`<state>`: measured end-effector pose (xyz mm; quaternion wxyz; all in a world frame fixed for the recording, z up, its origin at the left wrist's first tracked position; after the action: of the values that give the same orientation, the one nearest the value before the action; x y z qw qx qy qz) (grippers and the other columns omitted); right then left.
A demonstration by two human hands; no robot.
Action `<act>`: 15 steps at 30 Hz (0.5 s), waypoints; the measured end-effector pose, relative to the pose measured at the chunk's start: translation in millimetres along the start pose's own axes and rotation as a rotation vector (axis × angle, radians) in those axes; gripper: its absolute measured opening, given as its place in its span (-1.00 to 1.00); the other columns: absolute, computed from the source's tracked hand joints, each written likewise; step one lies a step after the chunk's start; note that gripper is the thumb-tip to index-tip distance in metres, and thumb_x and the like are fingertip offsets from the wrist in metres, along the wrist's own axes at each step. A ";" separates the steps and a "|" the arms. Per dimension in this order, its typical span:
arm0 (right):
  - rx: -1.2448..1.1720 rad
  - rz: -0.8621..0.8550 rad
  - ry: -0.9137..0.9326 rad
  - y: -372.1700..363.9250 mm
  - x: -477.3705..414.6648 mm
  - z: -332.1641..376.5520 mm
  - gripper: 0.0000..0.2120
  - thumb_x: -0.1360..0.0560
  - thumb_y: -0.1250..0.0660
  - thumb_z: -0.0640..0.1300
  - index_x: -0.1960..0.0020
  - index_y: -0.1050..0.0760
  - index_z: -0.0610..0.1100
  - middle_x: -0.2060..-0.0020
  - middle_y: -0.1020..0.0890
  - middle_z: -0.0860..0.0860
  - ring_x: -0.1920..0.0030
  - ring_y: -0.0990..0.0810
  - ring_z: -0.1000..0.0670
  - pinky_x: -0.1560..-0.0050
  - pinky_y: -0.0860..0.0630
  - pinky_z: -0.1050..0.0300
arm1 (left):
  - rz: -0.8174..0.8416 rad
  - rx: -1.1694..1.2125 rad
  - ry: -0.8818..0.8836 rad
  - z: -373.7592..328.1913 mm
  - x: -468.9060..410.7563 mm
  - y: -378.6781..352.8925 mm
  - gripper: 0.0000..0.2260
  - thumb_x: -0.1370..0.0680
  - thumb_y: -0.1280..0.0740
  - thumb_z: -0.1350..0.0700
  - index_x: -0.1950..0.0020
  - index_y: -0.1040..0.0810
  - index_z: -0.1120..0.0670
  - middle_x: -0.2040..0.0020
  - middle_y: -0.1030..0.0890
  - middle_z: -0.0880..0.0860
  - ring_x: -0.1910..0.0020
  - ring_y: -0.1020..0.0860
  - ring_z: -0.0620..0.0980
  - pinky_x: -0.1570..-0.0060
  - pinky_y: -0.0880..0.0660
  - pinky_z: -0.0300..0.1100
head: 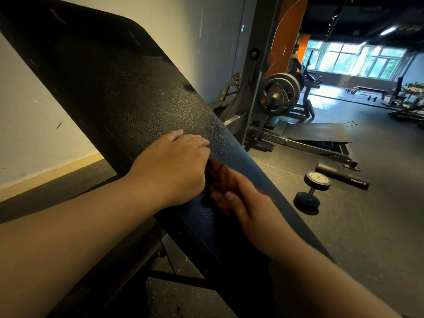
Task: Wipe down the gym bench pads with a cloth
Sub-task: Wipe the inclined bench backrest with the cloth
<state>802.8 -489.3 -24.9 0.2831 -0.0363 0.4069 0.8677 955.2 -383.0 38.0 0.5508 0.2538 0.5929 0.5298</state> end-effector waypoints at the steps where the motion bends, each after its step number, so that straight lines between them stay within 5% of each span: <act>1: -0.006 -0.040 -0.054 4.9 -8.8 -4.2 -0.52 -0.67 -0.19 -0.11 -0.51 -0.21 0.24 -0.13 -0.52 0.33 -0.12 -0.53 0.34 -0.21 -0.43 0.38 | 0.007 0.005 -0.007 -0.2 0.2 0.8 -0.51 -0.59 -0.02 0.04 -0.53 -0.33 0.02 -0.58 -0.24 -0.05 -0.56 -0.14 -0.12 -0.54 0.04 -0.10; 5: -0.039 -0.024 -0.019 -12.7 4.1 12.7 -0.49 -0.67 -0.18 -0.05 -0.53 -0.13 0.31 -0.23 -0.43 0.42 -0.13 -0.43 0.49 -0.22 -0.31 0.49 | 0.012 0.037 -0.018 -4.0 1.3 2.8 -0.52 -0.59 -0.11 0.11 -0.53 -0.32 0.06 -0.58 -0.23 -0.02 -0.57 -0.11 -0.10 -0.56 0.09 -0.12; 7: -0.012 0.073 0.070 -17.8 19.2 20.7 -0.47 -0.65 -0.20 0.02 -0.48 -0.10 0.43 -0.30 -0.35 0.49 -0.30 -0.33 0.46 -0.35 -0.36 0.36 | -0.008 0.065 -0.010 -3.4 3.6 3.0 -0.53 -0.57 -0.13 0.13 -0.50 -0.38 0.08 -0.56 -0.28 -0.01 -0.56 -0.15 -0.09 -0.56 0.07 -0.14; 10: 0.072 0.218 0.091 -4.8 6.2 7.6 -0.42 -0.59 -0.18 0.22 -0.51 0.01 0.46 -0.46 -0.03 0.56 -0.50 0.02 0.42 -0.56 -0.07 0.11 | -0.011 0.068 -0.051 -1.2 8.1 6.2 -0.53 -0.57 -0.16 0.11 -0.51 -0.38 0.07 -0.56 -0.30 -0.01 -0.56 -0.16 -0.09 -0.53 0.08 -0.18; 15: 0.056 -0.006 -0.085 -1.4 -54.0 -4.9 -0.31 -0.56 -0.03 0.34 -0.60 0.13 0.23 -0.59 0.13 0.28 -0.57 0.20 0.20 -0.56 0.13 0.04 | 0.031 -0.004 -0.156 21.6 11.7 20.0 -0.56 -0.67 -0.09 0.00 -0.56 -0.30 0.01 -0.59 -0.22 -0.05 -0.57 -0.12 -0.11 -0.51 0.10 -0.21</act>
<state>847.9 -517.1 -13.2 0.3037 0.0074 0.4184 0.8560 966.4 -358.9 55.3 0.5874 0.3024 0.5432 0.5181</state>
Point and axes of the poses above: each hand's wrist, its own x-axis away from the middle knuckle, its own y-axis out of the back of the hand, z = x × y, the point moved 1 cm from there along -x, towards the middle knuckle
